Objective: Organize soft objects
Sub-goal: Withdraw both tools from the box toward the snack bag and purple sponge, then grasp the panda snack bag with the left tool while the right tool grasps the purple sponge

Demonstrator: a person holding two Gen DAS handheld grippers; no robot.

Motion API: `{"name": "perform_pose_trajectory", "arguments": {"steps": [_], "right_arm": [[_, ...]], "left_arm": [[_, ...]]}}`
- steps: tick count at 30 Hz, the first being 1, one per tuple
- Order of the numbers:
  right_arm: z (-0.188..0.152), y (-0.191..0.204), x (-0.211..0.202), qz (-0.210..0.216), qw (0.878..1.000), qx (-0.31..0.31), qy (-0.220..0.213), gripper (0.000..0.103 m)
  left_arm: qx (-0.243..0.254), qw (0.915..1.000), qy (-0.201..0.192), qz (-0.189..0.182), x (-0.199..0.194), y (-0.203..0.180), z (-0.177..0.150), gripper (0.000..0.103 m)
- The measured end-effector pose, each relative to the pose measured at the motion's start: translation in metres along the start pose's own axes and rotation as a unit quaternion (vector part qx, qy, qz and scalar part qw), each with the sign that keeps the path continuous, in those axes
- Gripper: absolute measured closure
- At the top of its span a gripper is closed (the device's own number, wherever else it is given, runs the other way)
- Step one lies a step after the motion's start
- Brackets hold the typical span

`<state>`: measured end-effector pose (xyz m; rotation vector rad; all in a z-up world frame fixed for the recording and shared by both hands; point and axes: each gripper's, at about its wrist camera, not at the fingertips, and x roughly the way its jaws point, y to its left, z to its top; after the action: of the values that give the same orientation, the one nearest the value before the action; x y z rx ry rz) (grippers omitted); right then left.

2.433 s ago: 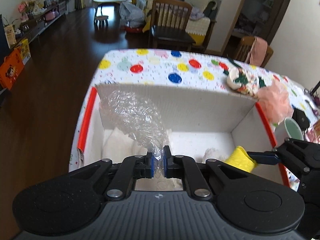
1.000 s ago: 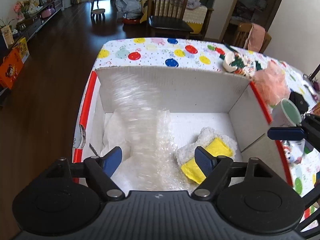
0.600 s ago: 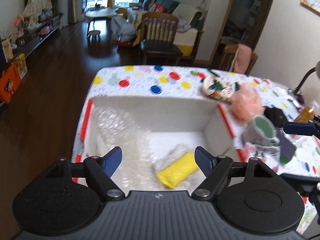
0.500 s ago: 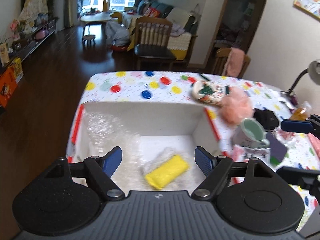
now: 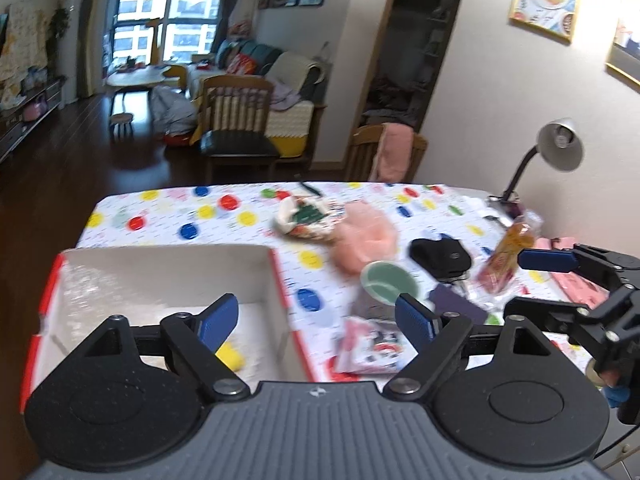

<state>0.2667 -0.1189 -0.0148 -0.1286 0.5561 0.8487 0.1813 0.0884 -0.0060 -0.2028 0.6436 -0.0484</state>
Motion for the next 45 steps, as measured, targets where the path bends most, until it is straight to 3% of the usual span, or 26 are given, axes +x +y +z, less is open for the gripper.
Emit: {"name": "perform_pose_trajectory", "arguments": {"steps": [4,16,29,36,42,45], "right_arm": [[-0.011,-0.032,-0.016,-0.020,1.000,0.022,-0.010,0.000],[-0.047,-0.117,-0.033,-0.062,0.998,0.018,0.013,0.000],[-0.078,-0.177,-0.010,-0.028,0.997,-0.014,0.074,0.000],[-0.089,-0.196,0.013,-0.006,0.994,-0.028,0.105,0.000],[-0.096,-0.207,0.036,0.011,0.989,-0.051,0.136,0.001],[-0.098,-0.210,0.042,0.019,0.987,-0.058,0.146,0.001]], "left_arm": [[0.006,1.0000,-0.002,-0.004,0.013,-0.030,-0.002,0.002],[-0.034,0.9985,0.037,0.021,0.069,-0.085,-0.022,0.002],[-0.113,0.9858,0.081,0.094,0.130,-0.110,-0.049,0.002],[-0.068,0.9883,0.088,0.104,0.160,-0.132,-0.056,0.002],[-0.014,0.9919,0.115,0.053,0.181,-0.126,-0.057,0.002],[0.009,0.9910,0.122,0.054,0.181,-0.126,-0.059,0.002]]}}
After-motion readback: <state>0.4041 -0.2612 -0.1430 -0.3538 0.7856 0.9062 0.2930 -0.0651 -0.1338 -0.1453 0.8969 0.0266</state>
